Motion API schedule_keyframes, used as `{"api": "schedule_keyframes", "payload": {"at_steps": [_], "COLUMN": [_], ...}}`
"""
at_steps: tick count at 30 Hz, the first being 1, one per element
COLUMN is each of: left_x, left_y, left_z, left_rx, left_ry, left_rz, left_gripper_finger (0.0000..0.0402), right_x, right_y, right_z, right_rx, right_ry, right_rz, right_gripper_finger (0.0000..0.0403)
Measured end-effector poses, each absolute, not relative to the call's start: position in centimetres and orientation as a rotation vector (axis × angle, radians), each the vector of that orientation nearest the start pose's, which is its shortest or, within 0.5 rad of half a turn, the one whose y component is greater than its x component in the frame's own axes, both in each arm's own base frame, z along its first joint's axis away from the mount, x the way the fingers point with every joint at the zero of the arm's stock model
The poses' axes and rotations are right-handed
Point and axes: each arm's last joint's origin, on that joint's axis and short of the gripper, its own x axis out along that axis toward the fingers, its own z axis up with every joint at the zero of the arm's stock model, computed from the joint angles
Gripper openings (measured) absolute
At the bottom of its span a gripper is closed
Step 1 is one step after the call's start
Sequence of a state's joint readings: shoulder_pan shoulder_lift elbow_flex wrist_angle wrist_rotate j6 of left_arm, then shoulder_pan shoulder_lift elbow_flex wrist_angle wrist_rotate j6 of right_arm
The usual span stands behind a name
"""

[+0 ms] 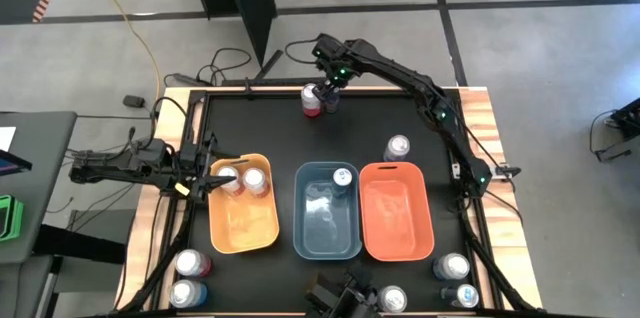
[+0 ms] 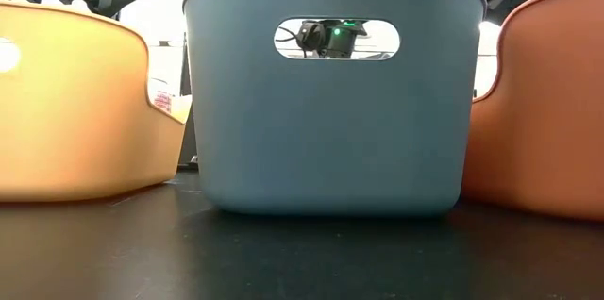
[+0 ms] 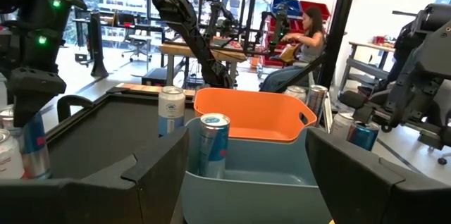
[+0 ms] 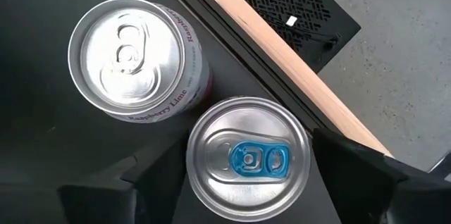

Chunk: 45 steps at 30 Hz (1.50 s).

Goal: Sort soda cans
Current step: Put the top blue soda can into the blue bin

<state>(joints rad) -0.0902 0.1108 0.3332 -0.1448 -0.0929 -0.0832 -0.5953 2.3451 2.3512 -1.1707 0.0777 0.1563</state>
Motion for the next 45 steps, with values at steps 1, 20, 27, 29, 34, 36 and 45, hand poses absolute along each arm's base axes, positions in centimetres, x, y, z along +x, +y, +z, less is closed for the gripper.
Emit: {"api": "schedule_keyframes", "payload": {"at_steps": [1, 20, 27, 29, 34, 36, 45], "left_x": [8.0, 8.0, 8.0, 8.0, 8.0, 8.0, 8.0], "left_y": [-0.5, -0.5, -0.5, -0.5, -0.5, -0.5, -0.5], "left_z": [25.3, 25.3, 25.3, 25.3, 25.3, 25.3, 25.3], "left_rx": [-0.090, -0.090, -0.090, -0.090, -0.090, -0.089, -0.089], "left_ry": [-0.077, -0.077, -0.077, -0.077, -0.077, -0.077, -0.077], "left_rz": [-0.003, -0.010, -0.010, -0.010, -0.010, -0.010, -0.010], "left_gripper_finger": [0.0279, 0.0279, 0.0279, 0.0279, 0.0279, 0.0279, 0.0279], "right_x": [40.2, 40.5, 40.6, 40.6, 40.6, 40.6, 40.5], "right_y": [-27.5, -26.4, -26.3, -26.2, -26.0, -25.9, -25.6], "right_z": [26.5, 26.4, 26.4, 26.4, 26.5, 26.5, 26.6], "right_rx": [0.437, 0.385, 0.368, 0.362, 0.347, 0.342, 0.332], "right_ry": [1.102, 1.158, 1.164, 1.168, 1.179, 1.186, 1.213], "right_rz": [-0.685, -0.642, -0.627, -0.621, -0.607, -0.601, -0.586], "right_gripper_finger": [0.0307, 0.0244, 0.0227, 0.0226, 0.0221, 0.0217, 0.0213]}}
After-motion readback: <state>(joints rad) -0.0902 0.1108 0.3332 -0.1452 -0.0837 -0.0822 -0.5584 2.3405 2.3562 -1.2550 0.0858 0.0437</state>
